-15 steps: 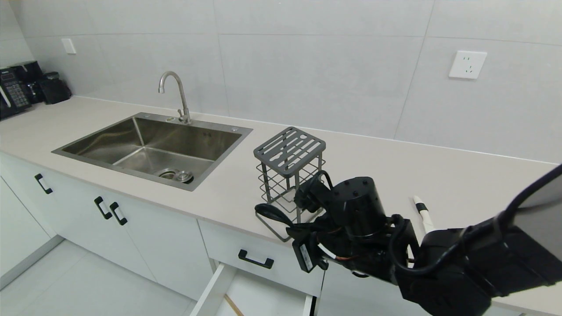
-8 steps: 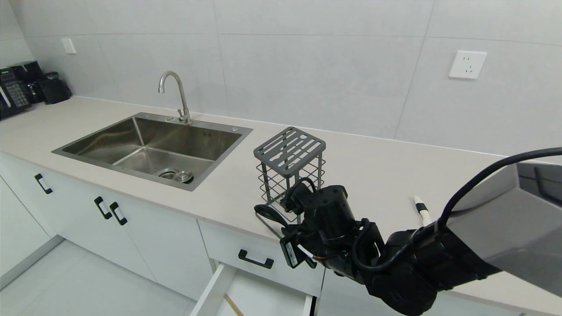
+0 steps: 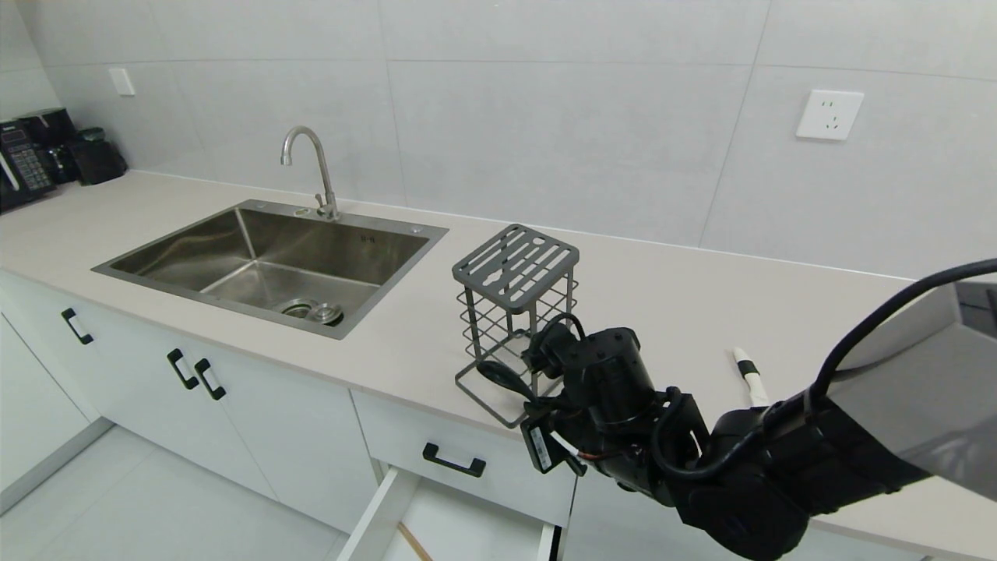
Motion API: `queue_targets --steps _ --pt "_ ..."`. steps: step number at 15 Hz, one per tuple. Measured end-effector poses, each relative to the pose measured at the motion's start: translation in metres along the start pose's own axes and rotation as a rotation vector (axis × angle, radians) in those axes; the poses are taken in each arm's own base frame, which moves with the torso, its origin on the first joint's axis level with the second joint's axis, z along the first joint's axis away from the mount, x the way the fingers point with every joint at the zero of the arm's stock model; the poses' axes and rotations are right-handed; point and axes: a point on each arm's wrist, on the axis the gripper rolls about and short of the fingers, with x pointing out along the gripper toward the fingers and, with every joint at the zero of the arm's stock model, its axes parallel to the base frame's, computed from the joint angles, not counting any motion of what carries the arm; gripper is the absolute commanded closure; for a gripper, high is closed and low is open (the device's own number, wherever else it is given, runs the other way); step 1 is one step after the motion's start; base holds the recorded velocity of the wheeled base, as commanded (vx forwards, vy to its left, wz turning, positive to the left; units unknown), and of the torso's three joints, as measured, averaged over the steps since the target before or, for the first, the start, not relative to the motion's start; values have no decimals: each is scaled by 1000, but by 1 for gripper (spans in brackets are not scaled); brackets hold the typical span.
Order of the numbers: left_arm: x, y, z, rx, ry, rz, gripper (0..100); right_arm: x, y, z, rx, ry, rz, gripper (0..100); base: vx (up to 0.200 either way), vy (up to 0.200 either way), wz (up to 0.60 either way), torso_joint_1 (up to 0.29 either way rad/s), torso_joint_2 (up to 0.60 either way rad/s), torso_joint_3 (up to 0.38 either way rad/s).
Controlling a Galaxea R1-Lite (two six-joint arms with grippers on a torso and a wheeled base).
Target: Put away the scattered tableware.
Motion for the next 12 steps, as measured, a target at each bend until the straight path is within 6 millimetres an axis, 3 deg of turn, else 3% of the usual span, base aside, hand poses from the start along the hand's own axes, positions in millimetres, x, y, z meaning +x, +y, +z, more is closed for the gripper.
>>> queue_targets --steps 12 --pt "0 0 0 0 0 0 0 -29 -26 -1 32 -6 -83 100 0 0 0 0 0 0"
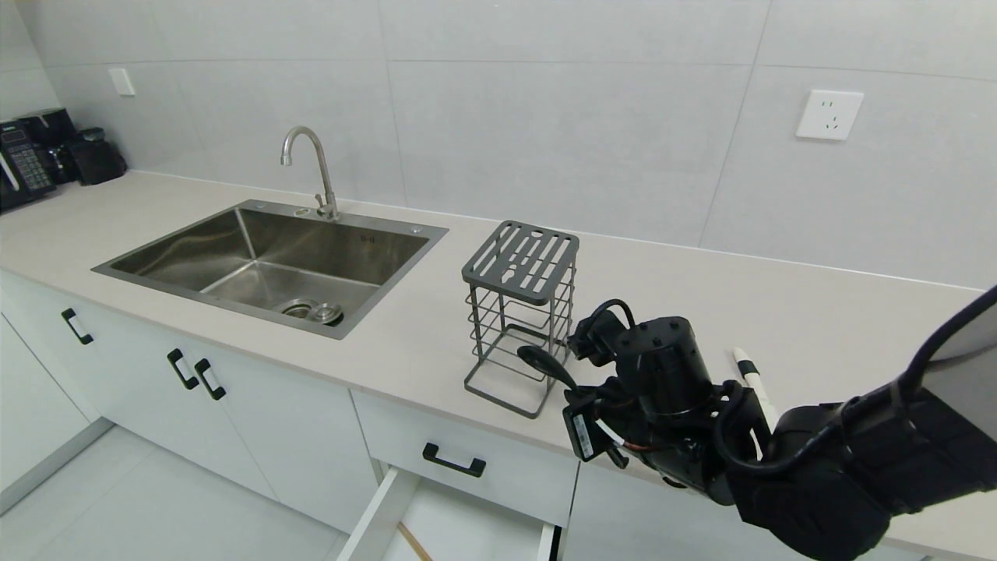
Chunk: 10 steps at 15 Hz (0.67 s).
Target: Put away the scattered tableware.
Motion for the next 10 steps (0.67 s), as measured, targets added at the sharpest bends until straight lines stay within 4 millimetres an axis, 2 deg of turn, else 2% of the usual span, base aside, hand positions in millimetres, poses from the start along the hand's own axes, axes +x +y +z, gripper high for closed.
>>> queue_targets --steps 6,10 --pt "0 0 0 0 0 0 0 -32 15 -16 -52 31 156 100 0 0 0 0 0 0" --pt "0 0 0 0 0 0 0 -43 43 -19 -114 26 282 100 0 0 0 0 0 0"
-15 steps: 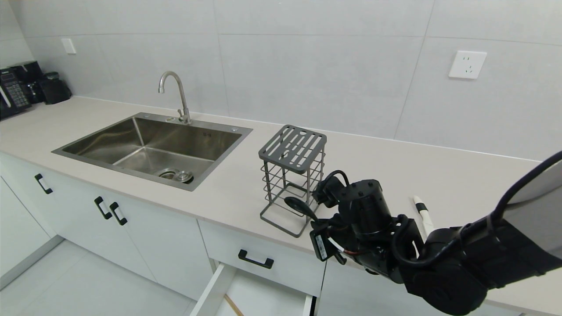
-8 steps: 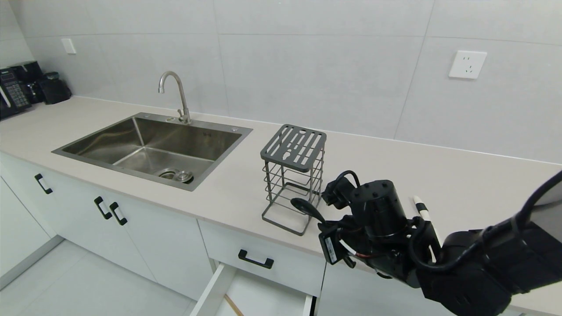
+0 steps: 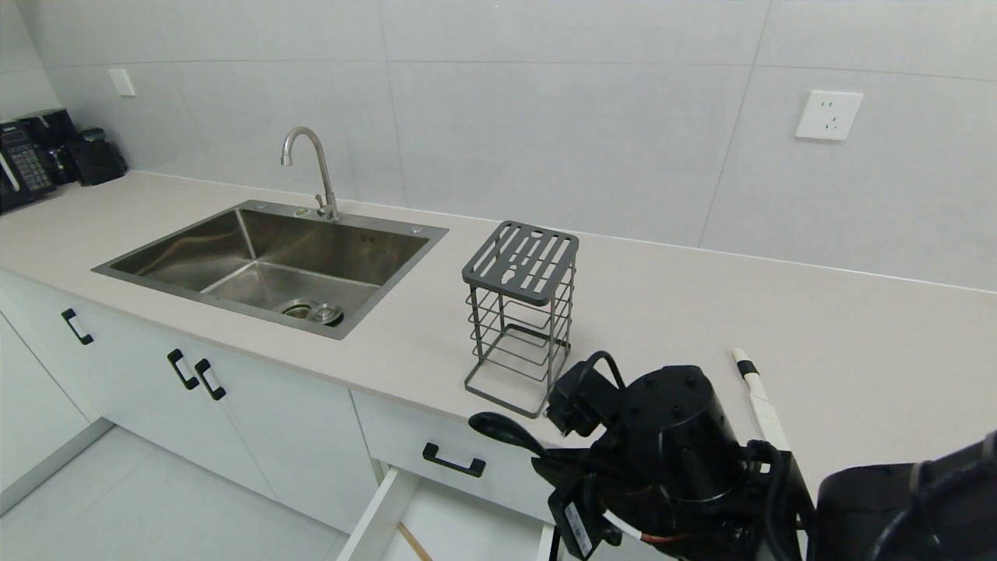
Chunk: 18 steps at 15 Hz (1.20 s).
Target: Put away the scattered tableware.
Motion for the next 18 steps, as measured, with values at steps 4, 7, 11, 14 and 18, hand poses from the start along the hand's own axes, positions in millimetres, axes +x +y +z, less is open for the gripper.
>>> queue_targets --steps 4,7,11,14,18 --pt "0 0 0 0 0 0 0 10 13 -6 -54 39 103 100 0 0 0 0 0 0" --pt "0 0 0 0 0 0 0 12 20 -7 -287 31 142 100 0 0 0 0 0 0" --pt "0 0 0 0 0 0 0 26 25 0 -309 30 153 100 0 0 0 0 0 0" --pt "0 0 0 0 0 0 0 36 27 4 -309 25 161 100 0 0 0 -199 388 186" --pt "0 0 0 0 0 0 0 46 29 7 -310 42 162 100 0 0 0 -261 527 256"
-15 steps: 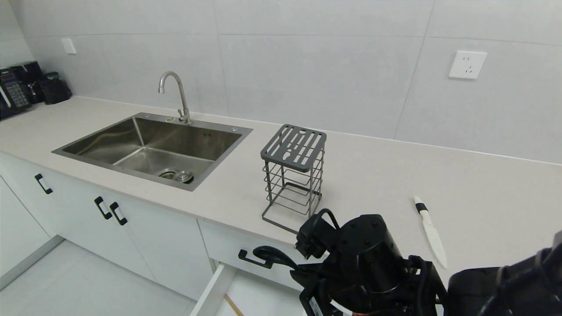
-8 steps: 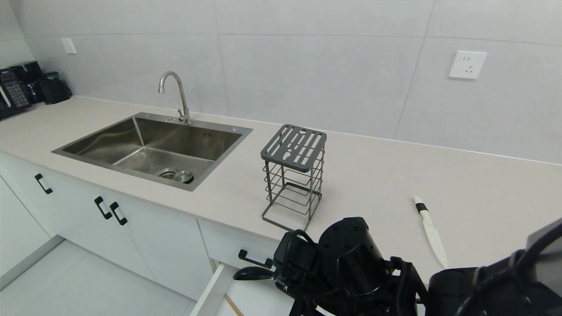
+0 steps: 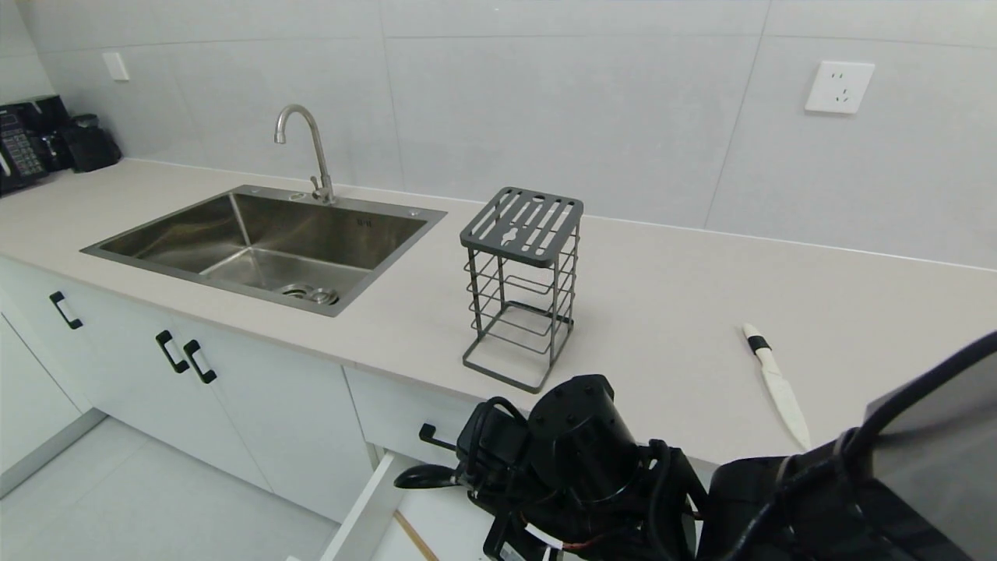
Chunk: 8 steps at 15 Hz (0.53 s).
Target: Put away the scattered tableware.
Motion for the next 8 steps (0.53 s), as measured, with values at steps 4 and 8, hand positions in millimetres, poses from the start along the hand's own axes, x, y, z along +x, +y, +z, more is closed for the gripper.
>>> queue_targets --steps 4,8 --pt "0 0 0 1 -2 0 0 6 0 0 1 1 16 100 0 0 0 -199 386 196" --pt "0 0 0 0 0 0 0 13 0 2 1 11 36 100 0 0 0 -234 449 215"
